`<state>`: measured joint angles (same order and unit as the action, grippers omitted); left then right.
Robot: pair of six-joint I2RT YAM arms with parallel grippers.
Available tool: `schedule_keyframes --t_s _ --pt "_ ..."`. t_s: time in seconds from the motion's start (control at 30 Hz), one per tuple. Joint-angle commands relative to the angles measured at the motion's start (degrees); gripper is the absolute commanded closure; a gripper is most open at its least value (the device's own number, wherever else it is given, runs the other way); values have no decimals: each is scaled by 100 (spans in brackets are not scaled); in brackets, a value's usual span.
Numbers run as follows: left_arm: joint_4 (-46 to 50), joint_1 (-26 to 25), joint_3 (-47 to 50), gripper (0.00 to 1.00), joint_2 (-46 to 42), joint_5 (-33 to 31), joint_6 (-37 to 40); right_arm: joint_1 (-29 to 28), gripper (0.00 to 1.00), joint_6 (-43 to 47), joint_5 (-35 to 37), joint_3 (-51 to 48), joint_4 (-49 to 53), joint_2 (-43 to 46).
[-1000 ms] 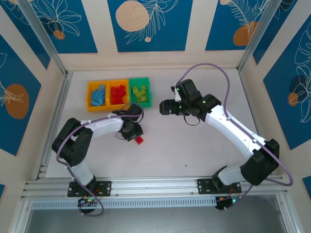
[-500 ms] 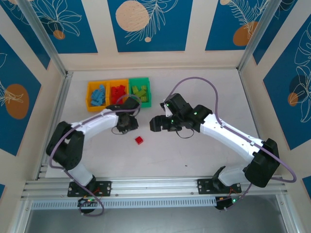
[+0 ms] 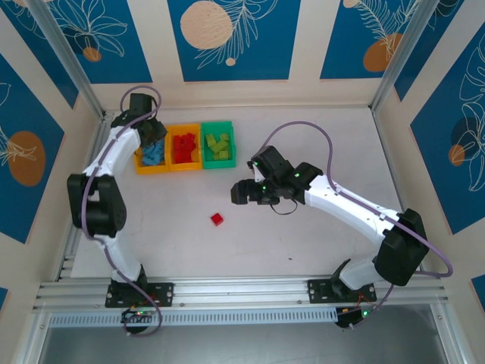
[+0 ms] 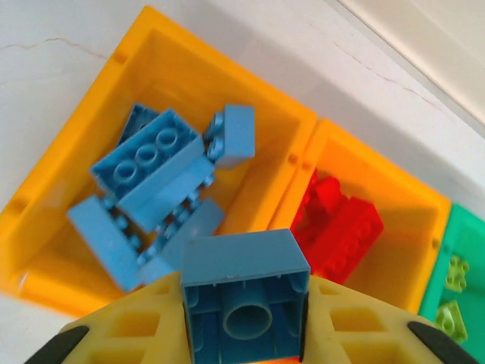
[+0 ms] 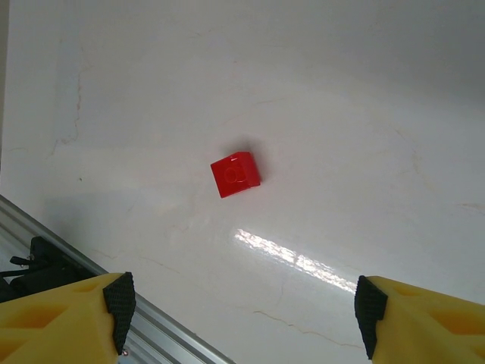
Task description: Sort the legos into containers by color
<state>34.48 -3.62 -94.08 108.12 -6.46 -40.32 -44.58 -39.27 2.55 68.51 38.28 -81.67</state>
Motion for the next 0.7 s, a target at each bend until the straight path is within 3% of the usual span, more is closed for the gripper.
schedule_keyframes --t_s 0.0,0.1,0.2,0.43,0.67 --pt "238 181 -601 72 564 394 83 -25 21 -90 20 164 209 58" --pt "444 199 -1018 52 839 417 209 -16 21 -40 55 157 290 104" --pt "557 195 -1061 43 698 422 292 -16 21 32 36 186 423 69" --pt "346 94 -104 42 -720 488 515 -236 21 114 176 206 521 -171" --pt "240 -856 1054 45 -2652 351 1920 -723 21 412 367 789 602 -1165"
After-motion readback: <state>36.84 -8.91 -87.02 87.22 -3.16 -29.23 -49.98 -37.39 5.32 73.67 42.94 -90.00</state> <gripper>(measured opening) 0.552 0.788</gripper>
